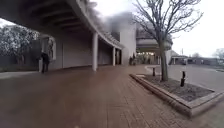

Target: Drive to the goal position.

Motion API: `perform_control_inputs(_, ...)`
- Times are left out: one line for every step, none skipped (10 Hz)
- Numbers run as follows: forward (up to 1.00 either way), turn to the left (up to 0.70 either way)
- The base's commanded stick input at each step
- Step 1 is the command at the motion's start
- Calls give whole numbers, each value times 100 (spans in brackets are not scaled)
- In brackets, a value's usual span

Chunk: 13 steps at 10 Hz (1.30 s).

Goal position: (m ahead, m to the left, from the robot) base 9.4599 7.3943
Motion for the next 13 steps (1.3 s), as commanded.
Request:
perform_control_inputs(45, 0)
perform_control_inputs(45, 0)
perform_control_inputs(45, 0)
perform_control_inputs(45, 0)
perform_control_inputs(45, 0)
perform_control_inputs(45, 0)
perform_control_inputs(45, 0)
perform_control_inputs(45, 0)
perform_control_inputs(45, 0)
perform_control_inputs(45, -4)
perform_control_inputs(45, -11)
perform_control_inputs(45, -21)
perform_control_inputs(45, -22)
